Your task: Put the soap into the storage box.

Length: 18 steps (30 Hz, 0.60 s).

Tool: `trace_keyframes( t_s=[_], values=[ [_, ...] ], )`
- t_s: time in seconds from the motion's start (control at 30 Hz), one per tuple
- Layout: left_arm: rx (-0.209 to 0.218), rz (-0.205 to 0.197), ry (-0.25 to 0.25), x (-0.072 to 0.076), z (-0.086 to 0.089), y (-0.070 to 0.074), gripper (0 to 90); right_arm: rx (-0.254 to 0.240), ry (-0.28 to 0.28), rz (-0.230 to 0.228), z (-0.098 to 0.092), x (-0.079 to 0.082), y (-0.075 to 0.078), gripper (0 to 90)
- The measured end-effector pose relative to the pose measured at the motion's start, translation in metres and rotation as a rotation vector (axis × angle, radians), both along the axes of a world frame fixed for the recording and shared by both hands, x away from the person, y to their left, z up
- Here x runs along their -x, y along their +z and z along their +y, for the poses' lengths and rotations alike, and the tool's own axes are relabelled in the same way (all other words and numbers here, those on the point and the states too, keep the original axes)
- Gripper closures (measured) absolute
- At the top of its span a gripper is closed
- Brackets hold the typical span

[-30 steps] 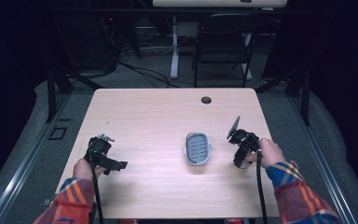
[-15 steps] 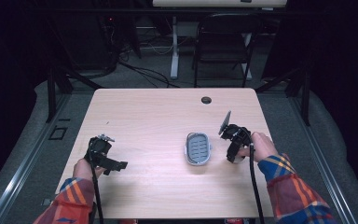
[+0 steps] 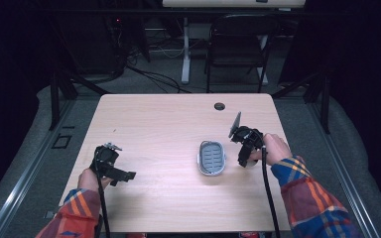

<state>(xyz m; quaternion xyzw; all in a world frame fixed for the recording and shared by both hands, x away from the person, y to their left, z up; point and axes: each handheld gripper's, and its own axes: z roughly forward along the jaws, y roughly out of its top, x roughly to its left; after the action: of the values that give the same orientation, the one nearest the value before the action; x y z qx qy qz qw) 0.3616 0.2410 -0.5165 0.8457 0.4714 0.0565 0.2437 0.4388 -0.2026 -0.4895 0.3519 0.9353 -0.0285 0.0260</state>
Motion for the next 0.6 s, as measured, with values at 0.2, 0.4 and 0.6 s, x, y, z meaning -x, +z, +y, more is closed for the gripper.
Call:
trace_keyframes(
  t_s=[0.2,0.4,0.6],
  values=[
    [0.004,-0.001,0.001,0.000,0.000,0.000,0.0,0.000,0.007,-0.014,0.005,-0.003,0.012,24.6],
    [0.003,-0.003,-0.003,0.000,-0.001,0.000,0.0,0.006,0.019,-0.022,0.010,-0.006,0.023,24.6],
    [0.005,-0.003,-0.005,0.000,-0.002,0.000,0.0,0.001,0.025,-0.028,0.014,-0.008,0.030,24.6]
  ],
)
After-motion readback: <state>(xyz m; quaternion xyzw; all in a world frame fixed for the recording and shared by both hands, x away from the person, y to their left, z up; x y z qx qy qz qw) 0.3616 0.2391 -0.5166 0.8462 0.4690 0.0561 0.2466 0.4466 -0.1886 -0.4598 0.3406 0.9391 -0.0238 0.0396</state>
